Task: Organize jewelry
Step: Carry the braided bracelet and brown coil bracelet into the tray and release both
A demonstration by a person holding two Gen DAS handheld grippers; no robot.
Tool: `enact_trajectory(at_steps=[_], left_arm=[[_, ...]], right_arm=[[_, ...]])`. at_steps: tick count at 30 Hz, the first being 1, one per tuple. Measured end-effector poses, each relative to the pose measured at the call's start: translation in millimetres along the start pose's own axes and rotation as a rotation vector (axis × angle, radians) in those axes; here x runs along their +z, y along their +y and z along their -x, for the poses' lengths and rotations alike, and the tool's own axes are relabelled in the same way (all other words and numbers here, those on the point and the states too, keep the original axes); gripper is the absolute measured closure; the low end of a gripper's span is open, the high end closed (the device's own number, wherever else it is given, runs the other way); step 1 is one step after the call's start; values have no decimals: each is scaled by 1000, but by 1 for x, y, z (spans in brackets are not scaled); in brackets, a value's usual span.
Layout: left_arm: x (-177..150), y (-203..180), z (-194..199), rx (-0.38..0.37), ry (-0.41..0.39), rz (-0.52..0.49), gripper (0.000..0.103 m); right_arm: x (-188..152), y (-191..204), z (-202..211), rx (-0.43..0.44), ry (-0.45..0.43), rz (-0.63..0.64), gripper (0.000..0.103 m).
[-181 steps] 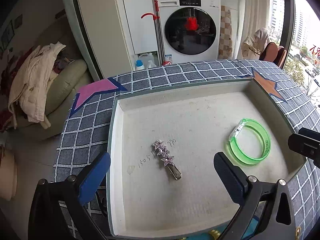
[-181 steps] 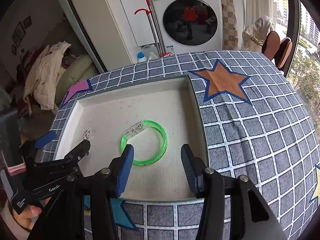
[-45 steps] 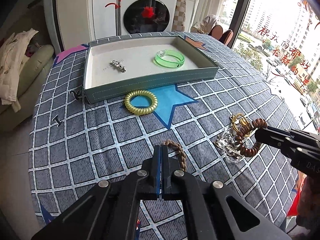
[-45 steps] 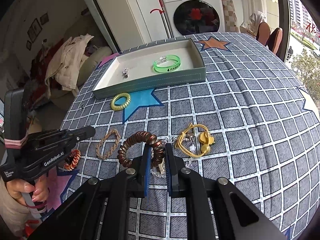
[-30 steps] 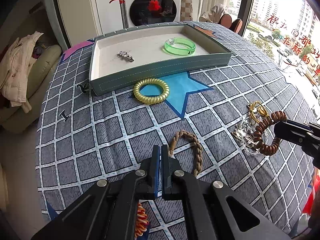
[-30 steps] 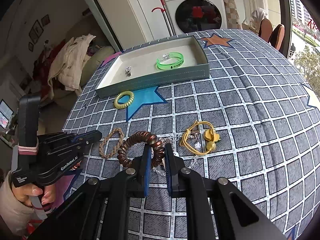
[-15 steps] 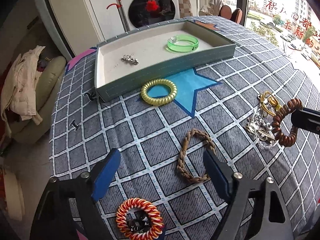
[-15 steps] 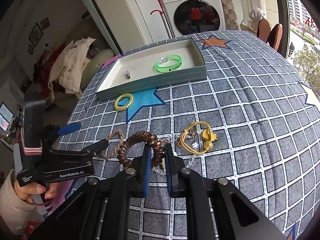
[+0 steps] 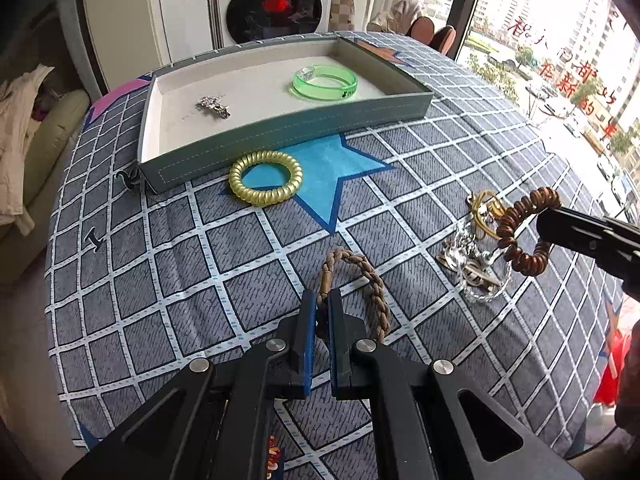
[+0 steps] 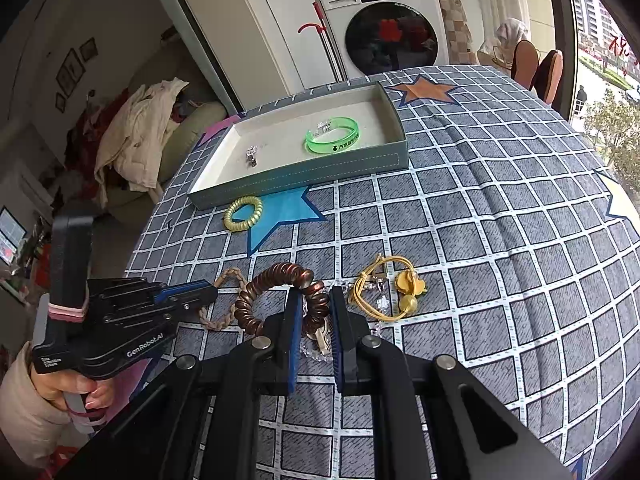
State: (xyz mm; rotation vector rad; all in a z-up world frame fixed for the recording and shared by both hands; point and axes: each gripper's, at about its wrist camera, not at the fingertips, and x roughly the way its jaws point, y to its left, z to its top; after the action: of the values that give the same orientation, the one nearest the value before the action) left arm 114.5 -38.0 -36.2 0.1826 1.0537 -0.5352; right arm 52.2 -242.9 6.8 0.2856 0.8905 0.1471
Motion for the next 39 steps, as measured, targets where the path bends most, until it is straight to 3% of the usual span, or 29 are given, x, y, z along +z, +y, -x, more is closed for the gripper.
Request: enact_trajectory(at_steps=[8,11,19,25,31,34,39], left_arm=[[32,19,38,-33,-108,89,78],[51,25,45,-13,-143,88,78],[112,64,33,20,-169,136,78],[139,83,-5,51,-137,147,78],[142,95,-49,69,-62,157,78],[139,99,-65,80,-30,166,78],[139,96,-82,129,-16,163,78]], right_arm=[[46,-2,-9,-1,-11,21,89],[71,-1,-17,6,-15,22,89],[135,9,-63,11,15,35,89],[151,13,-122,41,117,-1,89],[151,3,-170,67,227,-80,89],[151,-1,-183,23,243,-62,89],[163,-5,-185,-94,179,13,89]])
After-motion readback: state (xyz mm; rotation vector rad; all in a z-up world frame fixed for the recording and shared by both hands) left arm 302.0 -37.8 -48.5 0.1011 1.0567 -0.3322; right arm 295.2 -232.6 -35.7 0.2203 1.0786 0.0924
